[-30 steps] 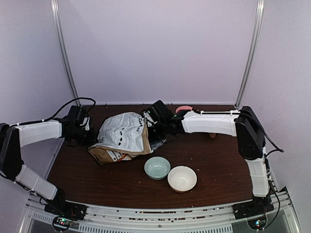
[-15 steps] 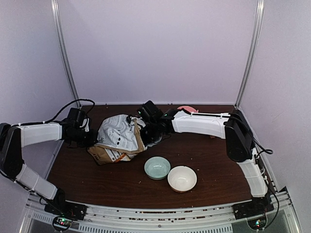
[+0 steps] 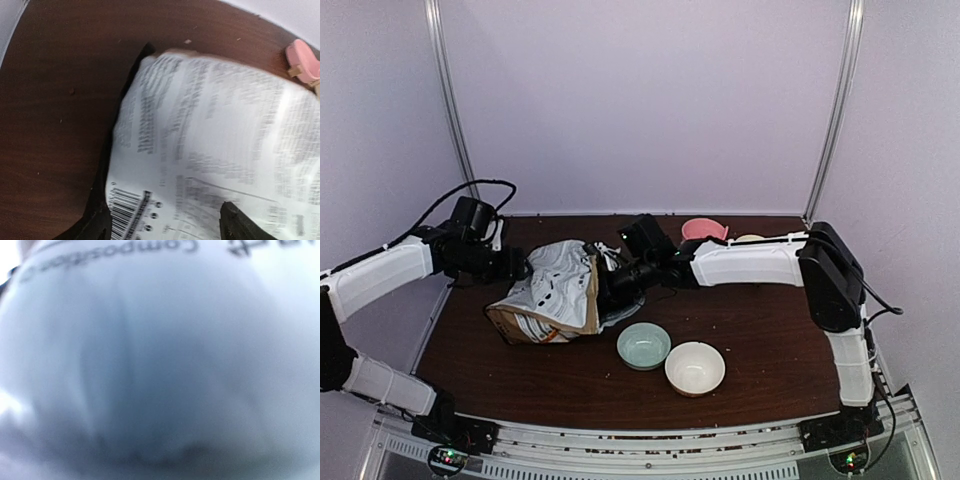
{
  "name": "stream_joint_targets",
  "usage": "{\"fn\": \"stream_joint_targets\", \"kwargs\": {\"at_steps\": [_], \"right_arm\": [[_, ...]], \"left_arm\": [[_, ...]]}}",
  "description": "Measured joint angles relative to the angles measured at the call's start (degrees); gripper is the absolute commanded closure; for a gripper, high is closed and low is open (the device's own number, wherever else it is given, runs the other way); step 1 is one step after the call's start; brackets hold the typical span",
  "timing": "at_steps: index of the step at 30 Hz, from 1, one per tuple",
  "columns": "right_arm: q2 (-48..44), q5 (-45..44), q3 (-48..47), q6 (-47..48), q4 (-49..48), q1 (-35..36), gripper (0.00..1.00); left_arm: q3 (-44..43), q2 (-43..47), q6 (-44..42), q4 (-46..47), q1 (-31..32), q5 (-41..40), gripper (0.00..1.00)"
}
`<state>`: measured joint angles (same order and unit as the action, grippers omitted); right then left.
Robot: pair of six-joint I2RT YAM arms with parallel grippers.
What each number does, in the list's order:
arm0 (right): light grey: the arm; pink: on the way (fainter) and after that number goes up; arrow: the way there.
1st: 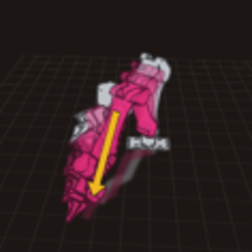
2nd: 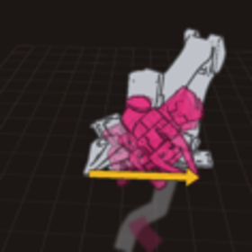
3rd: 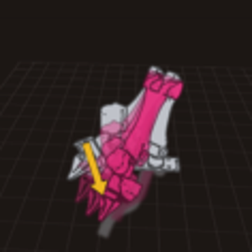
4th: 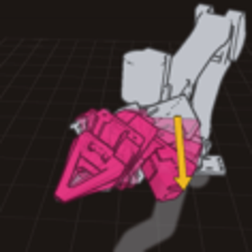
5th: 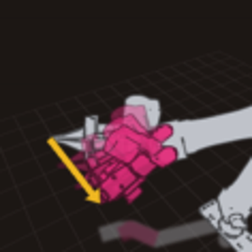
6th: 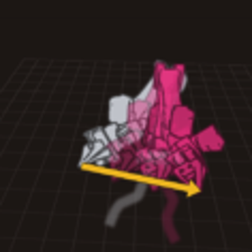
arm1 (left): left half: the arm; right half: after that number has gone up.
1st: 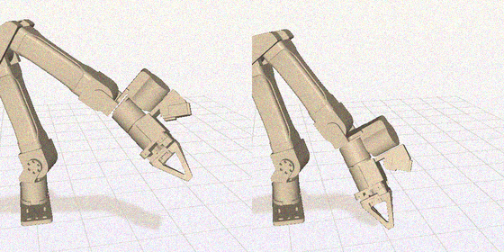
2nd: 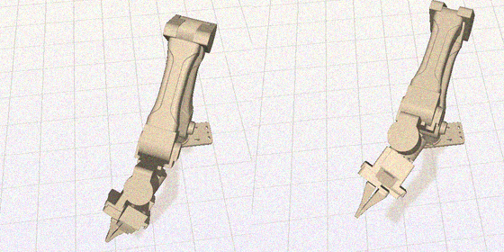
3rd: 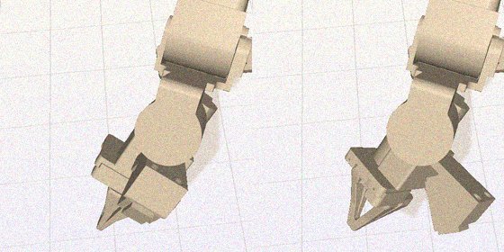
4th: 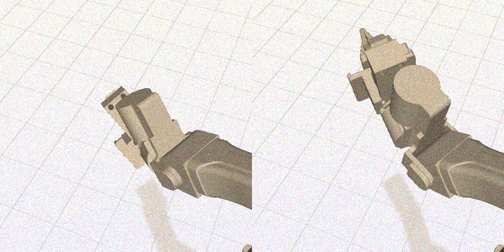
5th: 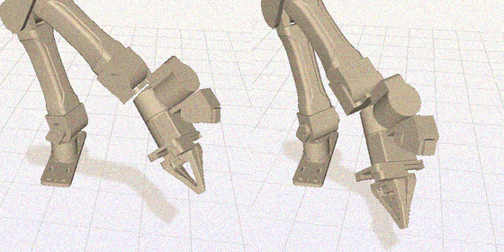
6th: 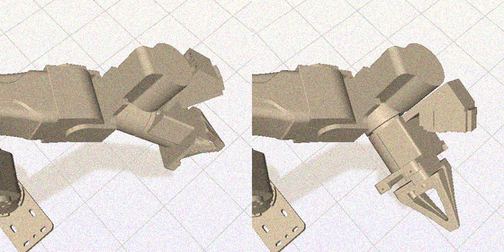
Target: Serve the pet food
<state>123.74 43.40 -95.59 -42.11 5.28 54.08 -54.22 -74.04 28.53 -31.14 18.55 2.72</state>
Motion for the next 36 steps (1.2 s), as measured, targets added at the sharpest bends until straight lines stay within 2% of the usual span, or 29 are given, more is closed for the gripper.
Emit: {"fn": "stream_joint_targets", "kwargs": {"at_steps": [3,7,10,18,27,29,32,33,36], "right_arm": [[-1.6,0.6,1.6,-3.4,-2.8,-0.1,1.0],[-4.2,0.3,5.0,-6.6,-6.0,-0.2,1.0],[-5.1,0.1,6.2,-8.1,-7.2,-0.2,1.0],[-7.1,-0.8,7.5,-9.2,-8.2,-0.2,1.0],[-7.4,-1.1,7.8,-9.6,-8.5,-0.4,1.0],[-7.4,-1.1,7.9,-10.3,-9.3,-0.4,1.0],[-7.7,-1.1,8.7,-11.2,-10.7,-0.4,1.0],[-8.0,-1.2,9.3,-11.5,-11.1,-0.4,1.0],[-9.4,-1.4,11.2,-12.4,-12.9,-0.5,1.0]], "left_arm": [[-6.5,2.7,0.1,-4.0,6.0,-2.0,0.16],[-15.6,3.8,1.1,-7.1,17.7,-3.1,0.14],[-19.1,3.1,2.3,-8.3,24.4,-2.6,0.1],[-22.1,-4.5,4.0,-13.6,32.5,-3.1,0.11],[-22.4,-4.0,6.8,-17.7,38.5,-9.0,0.18],[-22.4,-4.3,7.6,-19.6,39.2,-11.0,0.22],[-22.5,-5.4,8.4,-22.0,39.4,-14.3,0.39],[-22.5,-5.8,8.8,-22.2,39.4,-14.8,0.48],[-22.8,-6.4,9.3,-22.7,39.8,-16.7,0.81]]}}
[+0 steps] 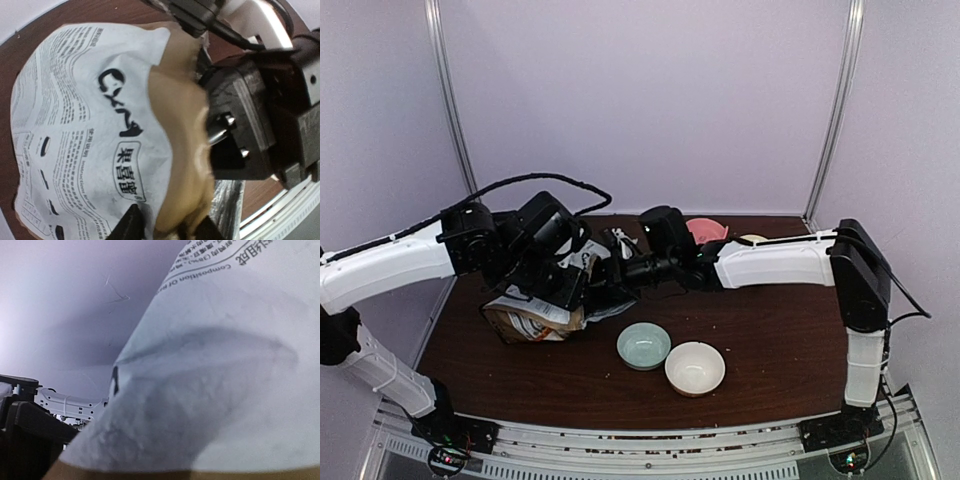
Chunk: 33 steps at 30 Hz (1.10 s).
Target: Serve the pet food
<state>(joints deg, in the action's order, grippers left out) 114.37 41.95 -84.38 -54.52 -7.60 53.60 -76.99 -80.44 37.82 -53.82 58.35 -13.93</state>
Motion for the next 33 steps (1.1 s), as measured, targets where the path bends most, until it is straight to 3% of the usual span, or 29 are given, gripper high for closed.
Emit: {"fn": "stream_joint_targets", "kwargs": {"at_steps": [1,3,15,33], "right_arm": [[-0.7,-0.1,0.9,-0.3,-0.8,0.0,1.0],[-2.2,-0.4,3.0,-1.3,-2.4,-0.1,1.0],[-13.2,-2.0,21.1,-10.3,-18.7,-3.6,1.0],[-15.4,-7.6,27.0,-27.3,-24.3,-4.7,1.0]], "left_arm": [[-0.2,0.0,0.1,-0.2,0.1,-0.6,0.91],[-0.5,0.1,0.6,-0.8,0.2,-2.4,1.0],[-0.5,4.5,2.7,-4.0,0.1,-10.1,1.0],[-0.3,4.7,0.3,-2.8,-0.2,-9.5,1.0]]}}
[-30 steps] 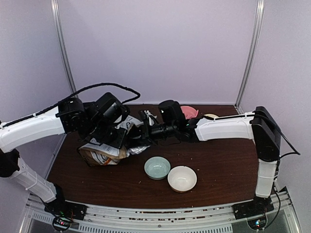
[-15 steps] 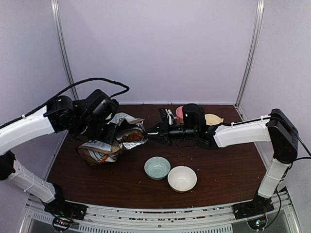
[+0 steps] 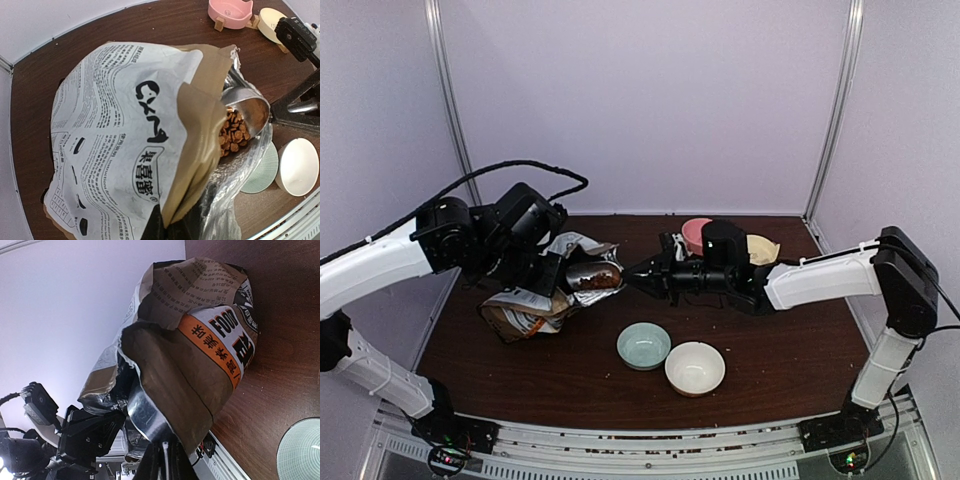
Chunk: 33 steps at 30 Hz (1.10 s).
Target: Serve the pet food
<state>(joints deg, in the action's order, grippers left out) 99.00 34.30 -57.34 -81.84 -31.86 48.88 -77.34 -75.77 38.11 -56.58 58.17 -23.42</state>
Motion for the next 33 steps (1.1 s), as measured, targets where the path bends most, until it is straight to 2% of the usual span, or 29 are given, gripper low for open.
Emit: {"fn": "stream_joint_targets", "kwargs": {"at_steps": [8,18,33], "right_arm": [[-5.0,-5.2,1.4,-5.7,6.4,0.0,1.0],[-5.9,-8.9,1.2,-15.0,10.1,1.6,1.0],[-9.4,-13.4,-3.3,-26.9,18.4,3.6,1.0]], "left_arm": [[1.4,0.6,-3.8,3.8,0.0,2.0,1.0],[3.1,1.4,-8.5,6.6,0.0,3.1,1.0],[5.0,4.1,-13.5,8.6,-0.3,2.0,1.0]]}}
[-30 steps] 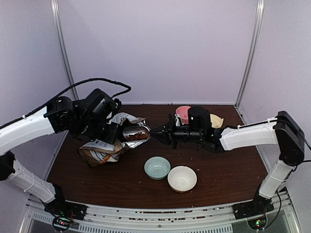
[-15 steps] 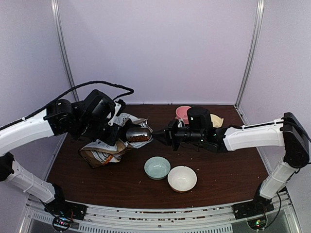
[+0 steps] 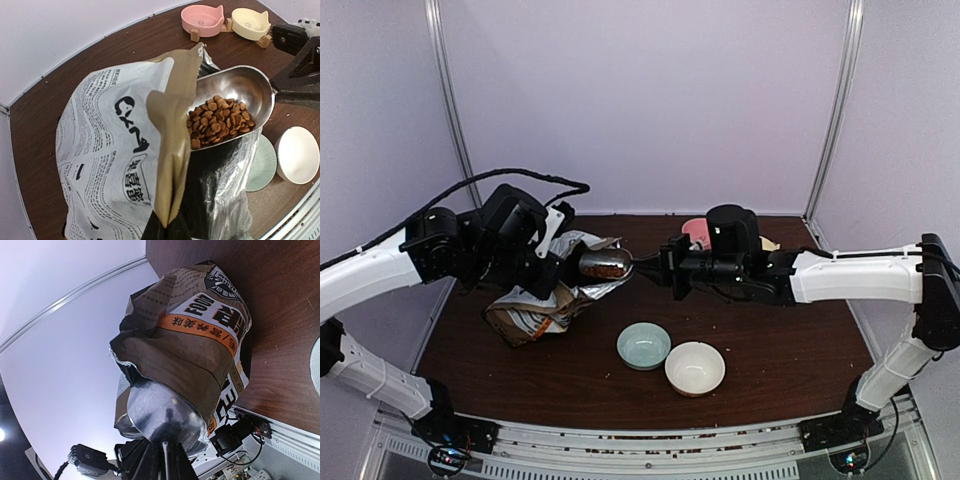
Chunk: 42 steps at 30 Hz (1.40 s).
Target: Serve the pet food
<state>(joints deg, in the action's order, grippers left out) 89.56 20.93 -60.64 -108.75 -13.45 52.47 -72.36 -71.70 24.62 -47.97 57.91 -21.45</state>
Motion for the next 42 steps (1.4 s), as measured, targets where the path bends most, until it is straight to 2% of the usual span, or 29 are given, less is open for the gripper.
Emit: {"fn": "stream_joint_targets", "kwargs": {"at_steps": [9,15,23,32,36,42], "right_arm": [[0.9,-1.0,-1.4,-8.7,-0.9,3.5,1.0],[0.9,-2.5,-5.8,-7.6,4.3,4.6,1.0],[2.3,-8.4,-18.8,10.8,24.5,4.3,1.0],[8.8,-18.0,-41.3,36.9,51.2,4.5,1.0],[9.0,-21.7,-45.8,45.8,58.3,4.5,1.0],[9.0,-23.7,-50.2,53.6,63.9,4.4,1.0]], "left_arm": [[0.0,0.5,-1.6,0.5,0.0,-0.1,1.0],[-0.1,0.6,-1.9,0.8,-0.2,-0.5,1.0],[-0.7,2.5,-2.8,1.7,-1.9,2.0,1.0],[-4.3,0.2,-3.7,6.3,-1.9,8.5,1.0],[-5.7,-2.3,-3.7,8.5,-2.2,9.8,1.0],[-6.1,-3.1,-2.6,9.1,-4.5,10.0,1.0]]}}
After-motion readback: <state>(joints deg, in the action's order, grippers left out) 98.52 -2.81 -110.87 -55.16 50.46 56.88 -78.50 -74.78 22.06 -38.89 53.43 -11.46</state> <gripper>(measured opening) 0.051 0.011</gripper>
